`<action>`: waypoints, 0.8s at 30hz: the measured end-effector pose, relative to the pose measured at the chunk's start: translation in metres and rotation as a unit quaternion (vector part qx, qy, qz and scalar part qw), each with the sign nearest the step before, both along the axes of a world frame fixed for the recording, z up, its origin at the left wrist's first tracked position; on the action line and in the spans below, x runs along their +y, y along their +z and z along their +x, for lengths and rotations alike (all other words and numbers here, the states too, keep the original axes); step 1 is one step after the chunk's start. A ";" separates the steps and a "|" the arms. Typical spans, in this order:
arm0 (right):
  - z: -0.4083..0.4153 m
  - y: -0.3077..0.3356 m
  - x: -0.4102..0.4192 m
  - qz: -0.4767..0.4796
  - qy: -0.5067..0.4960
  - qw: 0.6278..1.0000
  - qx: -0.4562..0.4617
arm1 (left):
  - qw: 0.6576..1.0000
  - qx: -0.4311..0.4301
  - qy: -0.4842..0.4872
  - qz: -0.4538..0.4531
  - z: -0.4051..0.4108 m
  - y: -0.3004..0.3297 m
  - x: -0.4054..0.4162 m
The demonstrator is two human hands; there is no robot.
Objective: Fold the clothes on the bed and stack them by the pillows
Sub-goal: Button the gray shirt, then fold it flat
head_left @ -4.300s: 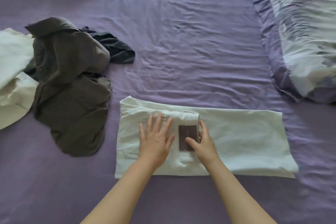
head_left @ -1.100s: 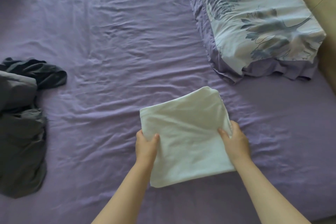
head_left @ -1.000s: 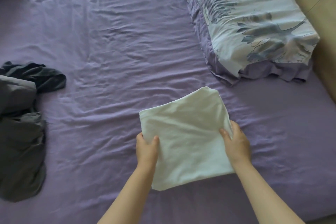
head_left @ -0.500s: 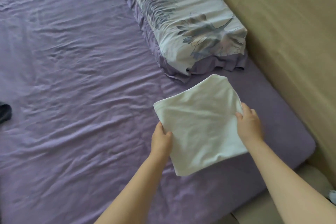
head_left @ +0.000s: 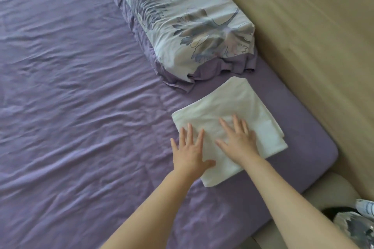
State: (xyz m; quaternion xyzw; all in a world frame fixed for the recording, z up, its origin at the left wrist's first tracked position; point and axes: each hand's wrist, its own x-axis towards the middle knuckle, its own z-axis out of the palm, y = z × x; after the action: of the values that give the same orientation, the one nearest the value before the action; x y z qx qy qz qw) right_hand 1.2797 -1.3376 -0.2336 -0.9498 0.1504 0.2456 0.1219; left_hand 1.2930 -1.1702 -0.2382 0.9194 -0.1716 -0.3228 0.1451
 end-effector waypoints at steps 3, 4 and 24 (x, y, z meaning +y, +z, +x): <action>-0.001 -0.015 0.007 -0.022 -0.008 0.999 0.040 | 0.999 0.014 -0.032 0.037 0.008 -0.009 0.006; 0.001 -0.016 0.006 -0.026 -0.009 0.998 0.050 | 0.998 0.014 -0.040 0.040 0.011 -0.010 0.009; -0.022 0.033 0.302 -0.020 0.287 0.957 0.032 | 0.961 0.071 0.261 0.061 -0.085 0.042 0.306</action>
State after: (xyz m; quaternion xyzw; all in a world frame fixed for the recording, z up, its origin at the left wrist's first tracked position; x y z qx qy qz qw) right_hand 1.2581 -1.0358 -0.2003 -0.9468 -0.1198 0.2979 0.0224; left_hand 1.2075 -0.8638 -0.1963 0.9141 0.1056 -0.3480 0.1795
